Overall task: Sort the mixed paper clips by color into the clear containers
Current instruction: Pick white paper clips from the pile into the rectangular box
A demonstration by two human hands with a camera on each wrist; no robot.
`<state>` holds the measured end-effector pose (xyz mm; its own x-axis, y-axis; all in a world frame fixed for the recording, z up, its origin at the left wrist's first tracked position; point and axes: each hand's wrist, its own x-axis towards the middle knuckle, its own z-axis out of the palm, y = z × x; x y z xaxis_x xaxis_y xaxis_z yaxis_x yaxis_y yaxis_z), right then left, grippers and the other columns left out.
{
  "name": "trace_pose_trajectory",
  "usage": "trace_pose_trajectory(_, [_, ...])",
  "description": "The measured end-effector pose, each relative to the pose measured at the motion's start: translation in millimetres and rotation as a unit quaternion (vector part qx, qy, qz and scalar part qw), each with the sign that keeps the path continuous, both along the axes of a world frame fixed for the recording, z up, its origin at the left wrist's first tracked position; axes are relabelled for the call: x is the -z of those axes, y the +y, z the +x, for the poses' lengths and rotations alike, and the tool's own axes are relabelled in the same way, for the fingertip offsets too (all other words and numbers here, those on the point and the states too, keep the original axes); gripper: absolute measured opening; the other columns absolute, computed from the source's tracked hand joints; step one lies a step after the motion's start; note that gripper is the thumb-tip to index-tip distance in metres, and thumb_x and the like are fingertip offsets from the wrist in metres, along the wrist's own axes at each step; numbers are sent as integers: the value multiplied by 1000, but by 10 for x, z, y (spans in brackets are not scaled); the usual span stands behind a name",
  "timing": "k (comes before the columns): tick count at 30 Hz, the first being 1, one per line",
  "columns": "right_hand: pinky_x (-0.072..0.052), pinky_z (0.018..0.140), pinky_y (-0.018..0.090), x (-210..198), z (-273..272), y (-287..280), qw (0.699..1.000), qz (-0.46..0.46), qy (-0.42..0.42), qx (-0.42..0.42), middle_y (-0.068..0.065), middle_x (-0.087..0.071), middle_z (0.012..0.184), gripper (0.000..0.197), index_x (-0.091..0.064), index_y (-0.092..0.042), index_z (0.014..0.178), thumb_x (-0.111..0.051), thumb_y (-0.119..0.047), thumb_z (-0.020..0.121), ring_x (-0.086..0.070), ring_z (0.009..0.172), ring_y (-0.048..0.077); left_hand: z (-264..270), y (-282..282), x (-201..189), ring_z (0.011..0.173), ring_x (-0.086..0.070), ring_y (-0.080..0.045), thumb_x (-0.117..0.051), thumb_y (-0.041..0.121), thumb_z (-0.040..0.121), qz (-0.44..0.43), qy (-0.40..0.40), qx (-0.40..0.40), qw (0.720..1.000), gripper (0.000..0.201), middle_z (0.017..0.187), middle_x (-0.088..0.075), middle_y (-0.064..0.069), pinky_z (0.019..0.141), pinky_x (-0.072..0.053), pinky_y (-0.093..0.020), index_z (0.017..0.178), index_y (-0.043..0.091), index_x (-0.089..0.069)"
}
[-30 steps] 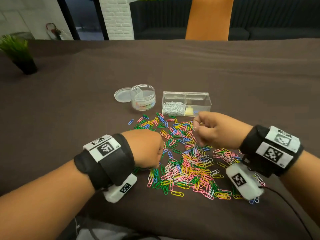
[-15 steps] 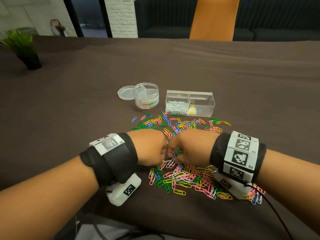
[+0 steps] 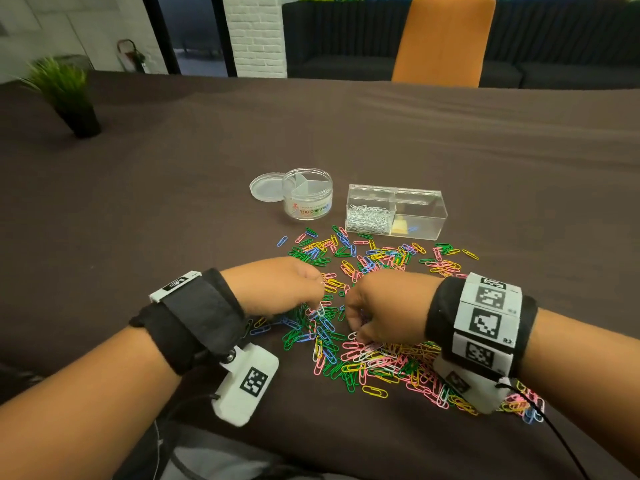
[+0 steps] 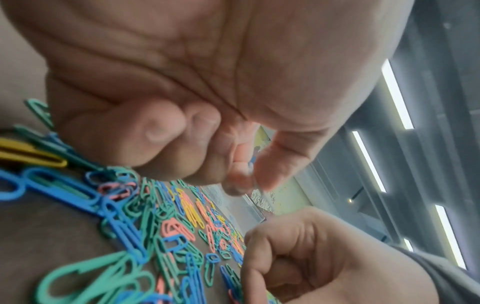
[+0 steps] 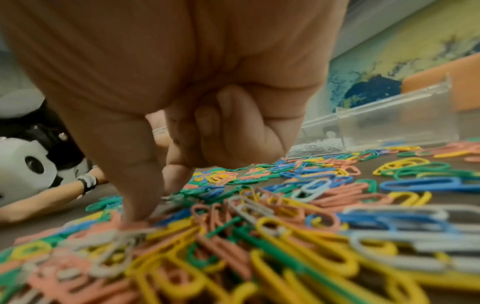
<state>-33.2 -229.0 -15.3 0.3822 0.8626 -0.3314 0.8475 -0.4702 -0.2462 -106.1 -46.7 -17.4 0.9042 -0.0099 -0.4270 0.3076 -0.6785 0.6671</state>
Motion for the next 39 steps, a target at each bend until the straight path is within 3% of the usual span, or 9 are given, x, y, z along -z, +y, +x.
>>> trace_pose_trajectory(5, [-52, 68, 22, -55, 102, -95, 992, 49, 98, 56, -6, -72, 80, 5, -67, -18, 81, -67, -20, 86, -62, 68, 2, -60, 49, 6, 41, -21, -12, -47, 25, 63, -183, 40, -120, 975, 10, 54, -28, 4, 41, -20, -19, 63, 18, -40])
trace_pose_trajectory(10, [-35, 50, 11, -196, 187, -188, 967, 123, 194, 110, -14, -54, 56, 14, -63, -20, 77, -65, -17, 90, -43, 46, -2, -94, 86, -33, 43, -14, -15, -33, 22, 72, -351, 31, -142, 925, 15, 57, -17, -3, 40, -20, -20, 59, 17, -28])
trace_pose_trajectory(18, [-41, 58, 14, -38, -81, -21, 998, 1, 58, -3, -15, -61, 70, 17, -70, -28, 97, -76, -30, 82, -53, 61, -5, -86, 91, -50, 58, -62, -27, -35, 20, 74, -509, 36, -183, 841, 30, 67, -53, -15, 44, -54, -26, 73, 3, -59])
trace_pose_trajectory(21, [-47, 61, 19, -24, -98, -25, 999, -7, 53, -9, -12, -66, 71, 6, -69, -20, 87, -72, -22, 83, -56, 62, -1, -108, 80, -70, 53, -52, -18, -50, 24, 71, -360, 18, -140, 922, 24, 64, -49, -7, 39, -39, -20, 74, 6, -66])
trace_pose_trajectory(23, [-40, 54, 10, -72, -56, -55, 996, 20, 81, 9, -16, -65, 64, 3, -67, -16, 82, -68, -16, 85, -55, 57, -6, -146, 44, -96, 53, -51, -15, -66, 33, 70, -94, -6, -17, 995, 17, 59, -55, 3, 45, -40, -24, 71, 18, -71])
trace_pose_trajectory(27, [-41, 56, 21, -161, 54, -145, 980, 102, 151, 75, -6, -57, 67, 8, -54, -14, 87, -54, -17, 95, -48, 52, 1, -221, -146, -94, 69, -63, -9, -72, 48, 80, 254, -33, 145, 956, 28, 73, -69, 6, 69, -53, -28, 82, 20, -74])
trace_pose_trajectory(33, [-44, 58, 28, -183, 31, -156, 981, 72, 157, 84, -7, -61, 66, 30, -59, -26, 102, -42, -4, 93, -48, 57, 11, -184, -337, -81, 73, -57, -15, -72, 40, 82, 335, -60, 164, 926, 20, 78, -65, 4, 65, -46, -27, 88, 21, -70])
trace_pose_trajectory(36, [-46, 70, 28, -144, -9, -165, 991, 53, 113, 50, -4, -64, 79, 15, -64, -27, 95, -51, -19, 96, -56, 71, 11, -193, -274, -98, 78, -55, -13, -67, 27, 85, 329, -73, 158, 928, 12, 79, -61, 9, 64, -37, -24, 97, 24, -69])
trace_pose_trajectory(39, [-38, 57, 19, -115, -22, -241, 998, 43, 37, 27, -17, -59, 66, 6, -64, -31, 91, -58, -31, 93, -51, 60, -2, -232, -193, -119, 67, -48, -6, -69, 28, 85, 317, -69, 150, 934, 17, 67, -46, 17, 61, -34, -22, 100, 34, -69])
